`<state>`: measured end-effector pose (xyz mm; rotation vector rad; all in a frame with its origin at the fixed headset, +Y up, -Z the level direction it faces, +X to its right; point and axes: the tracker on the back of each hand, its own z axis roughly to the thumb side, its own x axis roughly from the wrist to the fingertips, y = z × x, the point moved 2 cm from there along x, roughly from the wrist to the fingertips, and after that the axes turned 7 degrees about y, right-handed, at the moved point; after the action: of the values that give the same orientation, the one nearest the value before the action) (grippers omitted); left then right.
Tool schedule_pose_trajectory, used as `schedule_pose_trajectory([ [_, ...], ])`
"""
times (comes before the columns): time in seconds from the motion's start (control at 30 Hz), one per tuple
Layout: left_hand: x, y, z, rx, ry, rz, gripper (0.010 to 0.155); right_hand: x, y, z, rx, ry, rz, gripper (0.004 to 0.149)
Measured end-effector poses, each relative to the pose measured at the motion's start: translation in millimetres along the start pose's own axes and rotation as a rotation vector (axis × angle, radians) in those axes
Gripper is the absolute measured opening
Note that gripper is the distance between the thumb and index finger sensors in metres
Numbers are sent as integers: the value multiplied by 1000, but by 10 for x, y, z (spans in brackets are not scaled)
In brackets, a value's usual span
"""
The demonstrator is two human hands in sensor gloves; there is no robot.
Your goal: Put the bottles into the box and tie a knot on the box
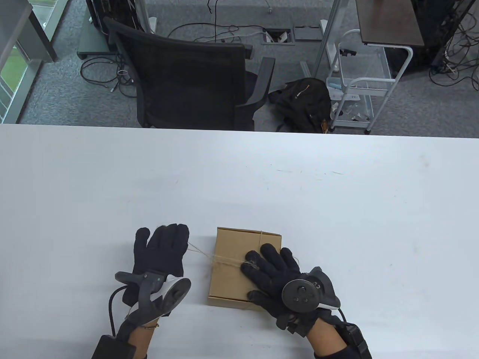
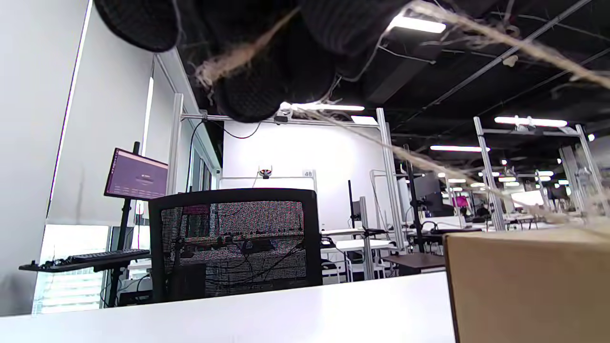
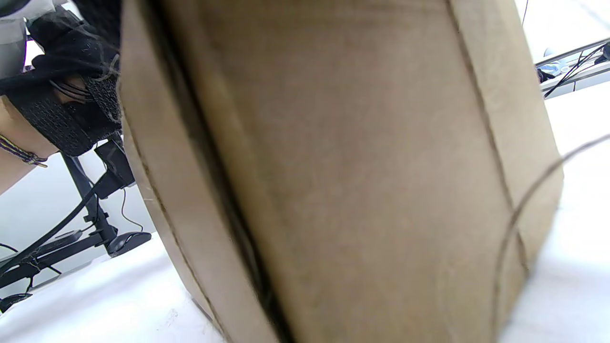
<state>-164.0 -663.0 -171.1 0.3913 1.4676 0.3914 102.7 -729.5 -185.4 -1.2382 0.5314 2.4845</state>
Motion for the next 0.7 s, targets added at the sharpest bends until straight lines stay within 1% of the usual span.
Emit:
schedule_pose_trajectory([
  [0.03,-10,11,6,-6,1,25,53,-1,-2,0,1,1,-1,68],
  [0.13,-9,3,3,47,7,14,56,-1,0,0,4,3,1,67],
  [0.2,-8,-62,26,78,-7,-34,60,-2,0,4,2,2,-2,67],
  [0.23,-10,-90,38,112,10,-49,61,-3,0,4,0,3,-1,67],
  [0.27,-8,-116,52,196,24,-70,64,-3,0,6,-4,3,-2,67],
  [0.33,1,-174,75,272,29,-126,63,-2,2,7,-6,3,-1,67],
  [0.37,-3,-197,78,278,49,-143,65,-3,0,8,-8,3,-3,68],
  [0.4,-6,-219,80,252,58,-169,68,-5,0,7,-8,4,-3,68],
  [0.43,-7,-229,81,240,88,-162,69,-7,1,6,-7,4,-4,68],
  [0.5,2,-213,72,283,105,-166,70,-7,-1,7,-5,4,-5,68],
  [0.57,2,-204,49,277,149,-172,72,-6,0,10,-8,2,-5,68],
  [0.67,19,-231,-39,182,224,-249,78,-6,1,5,-2,2,-4,68],
  [0.7,38,-266,-130,110,293,-328,80,-6,-1,6,0,3,-5,68],
])
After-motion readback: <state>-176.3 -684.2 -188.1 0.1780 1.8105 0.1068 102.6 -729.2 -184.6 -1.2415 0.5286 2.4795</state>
